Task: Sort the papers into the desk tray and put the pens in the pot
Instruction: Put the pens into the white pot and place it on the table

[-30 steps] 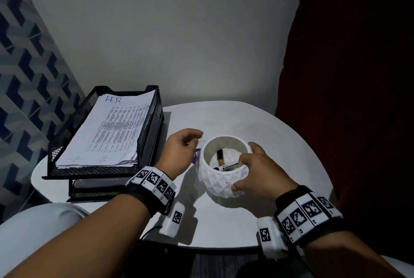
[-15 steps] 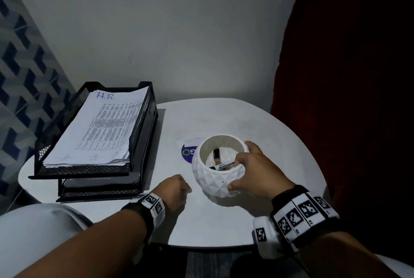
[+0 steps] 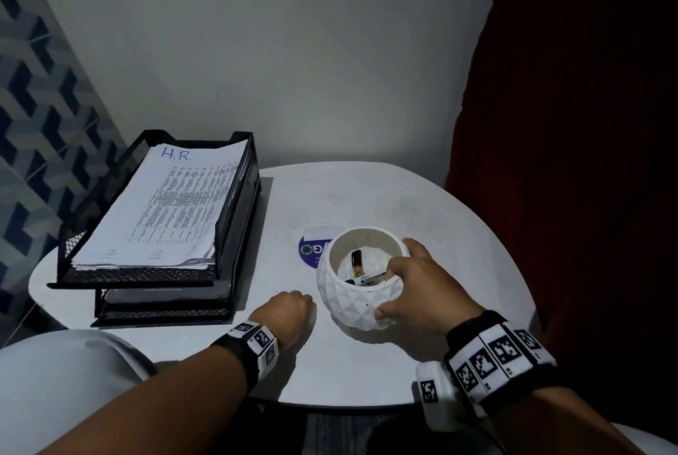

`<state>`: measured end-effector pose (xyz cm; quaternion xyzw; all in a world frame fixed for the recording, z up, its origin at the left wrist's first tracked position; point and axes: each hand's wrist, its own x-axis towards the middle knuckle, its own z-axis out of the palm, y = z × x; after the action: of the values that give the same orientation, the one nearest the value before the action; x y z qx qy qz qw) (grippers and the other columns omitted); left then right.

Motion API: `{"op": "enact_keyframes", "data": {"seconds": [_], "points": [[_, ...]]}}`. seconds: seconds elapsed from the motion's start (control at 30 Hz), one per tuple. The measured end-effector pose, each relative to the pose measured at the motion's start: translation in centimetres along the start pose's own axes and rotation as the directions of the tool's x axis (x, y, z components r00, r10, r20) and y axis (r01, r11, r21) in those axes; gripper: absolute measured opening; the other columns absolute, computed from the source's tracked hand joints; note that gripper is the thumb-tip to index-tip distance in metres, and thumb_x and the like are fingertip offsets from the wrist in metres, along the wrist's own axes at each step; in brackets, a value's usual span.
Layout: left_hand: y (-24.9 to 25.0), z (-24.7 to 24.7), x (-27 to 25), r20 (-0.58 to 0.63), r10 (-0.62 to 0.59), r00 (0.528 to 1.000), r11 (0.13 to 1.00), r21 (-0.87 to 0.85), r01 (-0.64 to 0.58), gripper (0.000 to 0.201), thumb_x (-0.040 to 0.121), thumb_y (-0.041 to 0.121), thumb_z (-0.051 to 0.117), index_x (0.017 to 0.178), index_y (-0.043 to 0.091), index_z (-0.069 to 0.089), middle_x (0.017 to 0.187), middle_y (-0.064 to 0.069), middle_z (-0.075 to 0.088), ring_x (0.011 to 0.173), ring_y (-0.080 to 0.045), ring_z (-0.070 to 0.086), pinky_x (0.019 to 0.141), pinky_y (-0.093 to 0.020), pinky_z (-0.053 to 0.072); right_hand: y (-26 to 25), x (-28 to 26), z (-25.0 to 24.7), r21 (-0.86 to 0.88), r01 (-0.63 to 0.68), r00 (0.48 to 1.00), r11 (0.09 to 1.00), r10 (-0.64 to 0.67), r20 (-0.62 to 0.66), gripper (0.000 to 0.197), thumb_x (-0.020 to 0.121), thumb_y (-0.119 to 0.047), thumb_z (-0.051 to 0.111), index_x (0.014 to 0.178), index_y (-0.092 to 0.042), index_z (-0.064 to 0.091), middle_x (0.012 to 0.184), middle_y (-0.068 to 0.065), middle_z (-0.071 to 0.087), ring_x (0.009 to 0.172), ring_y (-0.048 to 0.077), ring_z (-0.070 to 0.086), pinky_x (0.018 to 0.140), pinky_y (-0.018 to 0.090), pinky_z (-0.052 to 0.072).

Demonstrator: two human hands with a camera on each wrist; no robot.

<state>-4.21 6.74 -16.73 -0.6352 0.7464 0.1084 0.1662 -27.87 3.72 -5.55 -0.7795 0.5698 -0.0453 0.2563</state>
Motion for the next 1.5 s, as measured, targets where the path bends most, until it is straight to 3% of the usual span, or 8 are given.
{"op": "enact_keyframes", "data": {"seconds": [0.13,0.33,0.6,0.83,1.0,1.23,1.37,1.5], "points": [[-1.3,0.5,0.2,-0.078,-0.131,0.988,0.967,-0.230,0.110,0.023,0.098,0.018,0.046,0.114,0.009,0.060,0.116,-0.012,0.068,0.109,-0.032,0.065,0.087,-0.034,0.049,0.0,0.0,-0.1,0.005,-0.003,1.000,1.000,0.003,-0.002,0.047,0.056,-0.043,0.095,0.080,-0.031,0.057,0.161,-0.009,0.024,0.119,0.021,0.059,0.099,0.037,0.052],[-3.6,-0.1,1.5,-0.083,-0.430,0.899,0.669,-0.698,0.255,0.016,0.086,0.026,0.063,0.069,0.025,0.062,0.082,0.005,0.074,0.087,-0.021,0.071,0.077,-0.026,0.053,-0.2,0.1,-0.5,-0.002,-0.006,1.000,1.000,0.006,-0.001,0.046,0.059,-0.043,0.095,0.087,-0.029,0.061,0.165,-0.008,0.020,0.124,0.023,0.058,0.099,0.035,0.051],[-2.6,-10.1,1.2,-0.319,-0.460,0.828,0.170,-0.947,-0.271,0.017,0.092,-0.006,0.062,0.080,0.007,0.064,0.071,-0.013,0.064,0.065,-0.022,0.059,0.072,-0.038,0.054,-0.4,0.0,-0.9,0.017,-0.007,1.000,1.000,0.008,-0.016,0.048,0.060,-0.040,0.095,0.094,-0.025,0.065,0.163,-0.009,0.020,0.123,0.023,0.058,0.096,0.033,0.050],[-0.2,-14.2,-1.7,-0.542,-0.305,0.783,0.546,-0.773,-0.322,0.008,0.090,0.018,0.075,0.092,0.024,0.081,0.084,0.012,0.078,0.076,-0.003,0.074,0.070,-0.021,0.060,-0.5,0.1,-1.1,0.052,0.027,0.998,0.998,-0.024,-0.053,0.047,0.056,-0.045,0.095,0.082,-0.030,0.058,0.157,-0.008,0.029,0.119,0.023,0.059,0.097,0.038,0.054],[0.9,-14.1,-2.7,-0.590,-0.117,0.799,0.772,-0.561,-0.301,0.030,0.095,0.010,0.060,0.114,0.022,0.079,0.107,0.005,0.080,0.105,-0.010,0.071,0.096,-0.023,0.052,-0.7,-0.3,-2.1,0.088,0.029,0.993,0.996,-0.019,-0.113,0.044,0.061,-0.042,0.095,0.085,-0.032,0.060,0.167,-0.004,0.021,0.132,0.023,0.054,0.100,0.033,0.049],[0.4,-14.2,-3.3,-0.549,0.242,0.800,0.888,-0.206,-0.410,0.051,0.082,0.057,0.064,0.127,0.034,0.069,0.124,0.010,0.069,0.141,-0.017,0.043,0.113,-0.038,0.040,-0.8,-0.5,-3.1,0.180,0.030,0.970,0.983,0.015,-0.242,0.041,0.065,-0.031,0.096,0.092,-0.018,0.068,0.170,-0.007,0.017,0.135,0.020,0.052,0.100,0.028,0.045],[0.1,-14.9,-3.1,-0.598,0.284,0.749,0.912,-0.072,-0.403,0.045,0.077,0.042,0.081,0.117,0.024,0.073,0.110,-0.004,0.068,0.119,-0.028,0.059,0.095,-0.042,0.053,-1.6,-0.4,-3.3,0.208,0.084,0.957,0.974,-0.021,-0.290,0.035,0.069,-0.024,0.093,0.093,-0.025,0.068,0.169,-0.011,0.018,0.136,0.017,0.050,0.097,0.024,0.041],[-1.1,-15.4,-1.9,-0.555,0.209,0.805,0.933,-0.133,-0.334,0.043,0.081,0.045,0.079,0.117,0.024,0.071,0.112,0.001,0.062,0.116,-0.021,0.055,0.091,-0.039,0.052,-1.8,-0.2,-3.6,0.298,0.138,0.939,0.945,-0.029,-0.343,0.041,0.083,-0.015,0.085,0.119,-0.027,0.074,0.163,-0.006,0.036,0.137,0.014,0.049,0.110,0.024,0.040]]}}
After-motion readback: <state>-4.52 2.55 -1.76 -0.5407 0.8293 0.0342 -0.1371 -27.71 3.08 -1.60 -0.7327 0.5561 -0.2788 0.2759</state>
